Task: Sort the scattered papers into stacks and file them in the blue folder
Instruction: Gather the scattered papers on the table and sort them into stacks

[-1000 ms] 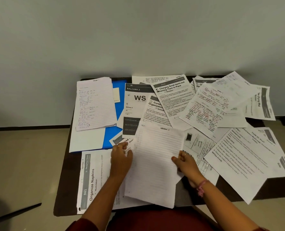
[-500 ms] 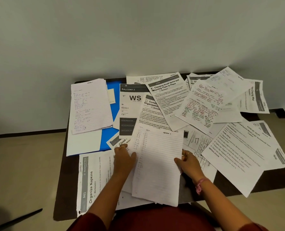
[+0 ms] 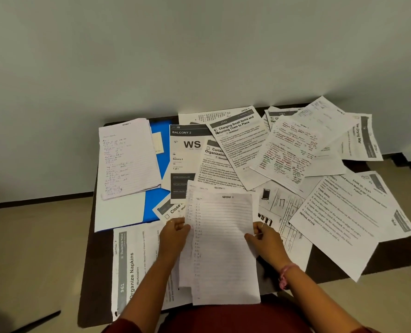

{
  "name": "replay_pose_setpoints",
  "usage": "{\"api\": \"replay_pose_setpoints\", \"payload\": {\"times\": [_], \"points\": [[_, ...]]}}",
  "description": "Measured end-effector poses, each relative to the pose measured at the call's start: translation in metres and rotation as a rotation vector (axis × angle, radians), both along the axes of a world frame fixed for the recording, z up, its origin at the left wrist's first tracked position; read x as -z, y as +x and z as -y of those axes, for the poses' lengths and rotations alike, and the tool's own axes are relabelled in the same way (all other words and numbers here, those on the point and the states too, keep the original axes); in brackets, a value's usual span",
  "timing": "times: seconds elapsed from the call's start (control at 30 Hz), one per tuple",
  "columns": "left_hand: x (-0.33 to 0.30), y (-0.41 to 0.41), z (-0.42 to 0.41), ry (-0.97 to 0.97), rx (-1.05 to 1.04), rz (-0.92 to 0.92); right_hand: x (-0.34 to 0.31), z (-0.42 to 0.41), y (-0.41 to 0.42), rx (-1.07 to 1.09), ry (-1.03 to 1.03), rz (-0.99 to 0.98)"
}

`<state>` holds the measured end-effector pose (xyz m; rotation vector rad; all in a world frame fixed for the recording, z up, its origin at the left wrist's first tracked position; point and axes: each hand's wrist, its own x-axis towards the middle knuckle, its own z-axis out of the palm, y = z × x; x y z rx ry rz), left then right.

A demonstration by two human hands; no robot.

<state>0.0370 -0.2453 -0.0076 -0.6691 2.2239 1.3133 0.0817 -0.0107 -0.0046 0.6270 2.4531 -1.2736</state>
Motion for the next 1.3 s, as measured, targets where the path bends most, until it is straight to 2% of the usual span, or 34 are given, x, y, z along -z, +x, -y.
{"api": "replay_pose_setpoints", "payload": {"times": [0.13,0.27,0.4,0.53,0.97,1.3], "points": [[0.002,0.002,0.008,0.018,-0.043,-0.050,-0.002,0.004,-0.003,0.099,-0.197,-0.013],[-0.002,0.004,0.016,0.170,-0.156,-0.097,-0.005,0.009,-0.010,0.223,-0.446,0.025],[-0.004,0.000,0.019,0.313,-0.236,-0.074,-0.006,0.020,-0.020,0.304,-0.547,0.000],[-0.007,-0.006,0.015,0.361,-0.232,-0.072,-0.015,0.028,-0.027,0.429,-0.675,-0.043],[-0.015,-0.016,-0.029,0.456,-0.105,-0.058,-0.018,-0.003,-0.031,0.685,-0.699,-0.140],[-0.021,-0.013,-0.094,0.461,-0.096,-0.080,-0.023,-0.068,-0.020,0.617,-0.636,-0.225]]}}
